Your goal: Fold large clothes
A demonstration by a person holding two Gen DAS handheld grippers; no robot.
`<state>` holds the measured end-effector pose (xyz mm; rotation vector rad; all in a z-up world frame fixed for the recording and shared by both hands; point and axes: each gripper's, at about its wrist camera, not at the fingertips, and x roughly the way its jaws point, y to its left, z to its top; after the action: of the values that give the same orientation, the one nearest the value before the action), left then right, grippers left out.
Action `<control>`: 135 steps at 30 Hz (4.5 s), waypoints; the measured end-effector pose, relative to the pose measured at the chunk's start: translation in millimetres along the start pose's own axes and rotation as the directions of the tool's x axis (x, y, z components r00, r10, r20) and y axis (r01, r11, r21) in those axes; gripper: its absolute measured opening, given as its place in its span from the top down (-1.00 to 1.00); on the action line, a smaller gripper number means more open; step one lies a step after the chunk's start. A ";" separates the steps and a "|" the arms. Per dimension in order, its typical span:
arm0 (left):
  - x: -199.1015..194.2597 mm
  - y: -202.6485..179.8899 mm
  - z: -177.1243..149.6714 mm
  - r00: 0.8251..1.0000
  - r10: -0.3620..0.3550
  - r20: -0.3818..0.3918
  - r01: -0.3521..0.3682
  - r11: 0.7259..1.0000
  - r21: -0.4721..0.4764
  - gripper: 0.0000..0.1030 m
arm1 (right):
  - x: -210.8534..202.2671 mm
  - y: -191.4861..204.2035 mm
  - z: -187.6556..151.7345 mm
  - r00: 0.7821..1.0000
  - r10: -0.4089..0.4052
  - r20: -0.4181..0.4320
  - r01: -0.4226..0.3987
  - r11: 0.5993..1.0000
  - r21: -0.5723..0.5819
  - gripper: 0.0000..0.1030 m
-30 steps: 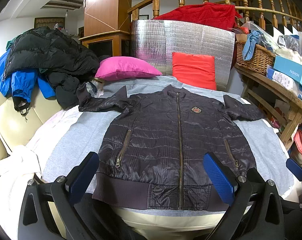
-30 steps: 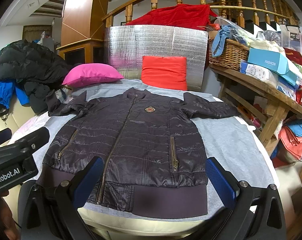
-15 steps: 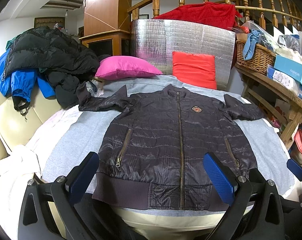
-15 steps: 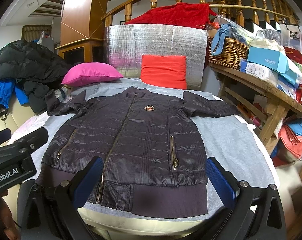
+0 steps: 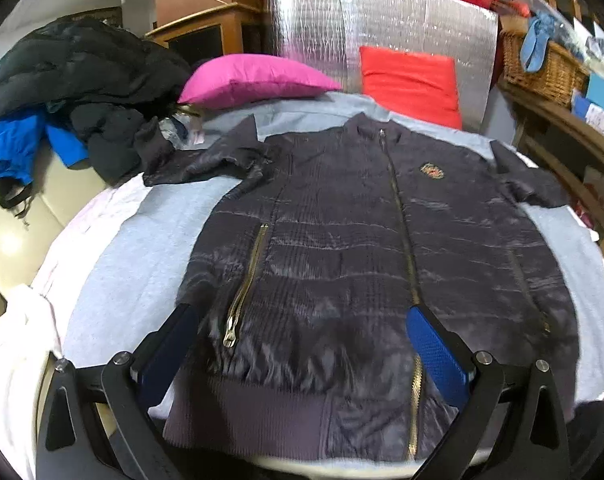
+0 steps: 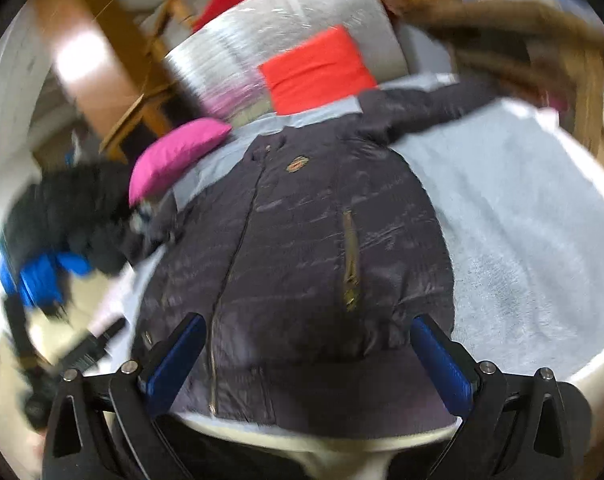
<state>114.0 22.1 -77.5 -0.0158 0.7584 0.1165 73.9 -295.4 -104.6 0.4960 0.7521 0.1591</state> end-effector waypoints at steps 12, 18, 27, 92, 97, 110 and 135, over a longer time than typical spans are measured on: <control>106.4 -33.5 53.3 0.999 0.008 -0.045 -0.007 1.000 0.017 -1.00 | 53.4 -158.7 165.0 0.992 0.023 0.126 -0.069 0.925 0.374 -0.98; 152.5 -44.0 69.3 0.998 -0.018 -0.059 0.017 1.000 -0.021 -1.00 | 119.9 -235.1 253.7 0.992 -0.059 0.115 -0.005 0.872 0.490 -0.63; 187.2 -43.9 51.8 0.989 -0.019 -0.145 0.015 0.999 -0.028 -1.00 | 193.5 -297.9 320.2 0.982 -0.145 0.122 0.051 0.825 0.563 -0.41; 186.9 -36.0 48.8 0.992 -0.072 -0.103 0.063 0.994 -0.084 -1.00 | 159.3 57.8 416.3 0.962 -0.037 0.271 0.100 0.970 -0.221 0.68; 187.1 -35.7 48.8 0.992 -0.077 -0.101 0.068 0.994 -0.089 -1.00 | 211.4 149.0 336.1 0.991 0.125 0.054 -0.102 0.942 -0.319 -0.99; 190.0 -40.7 48.6 0.993 -0.058 -0.106 0.051 0.996 -0.075 -1.00 | 277.8 79.4 239.7 0.982 0.159 -0.099 -0.167 0.983 -0.075 -1.00; 257.4 14.9 187.5 0.956 -0.223 -0.189 0.126 0.897 -0.423 -1.00 | 281.2 -8.3 223.2 0.984 0.168 -0.065 -0.169 0.985 -0.017 -1.00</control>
<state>426.2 73.1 -117.8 -0.5045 0.9537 0.0992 431.0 -298.5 -142.8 0.5357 0.7691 0.3422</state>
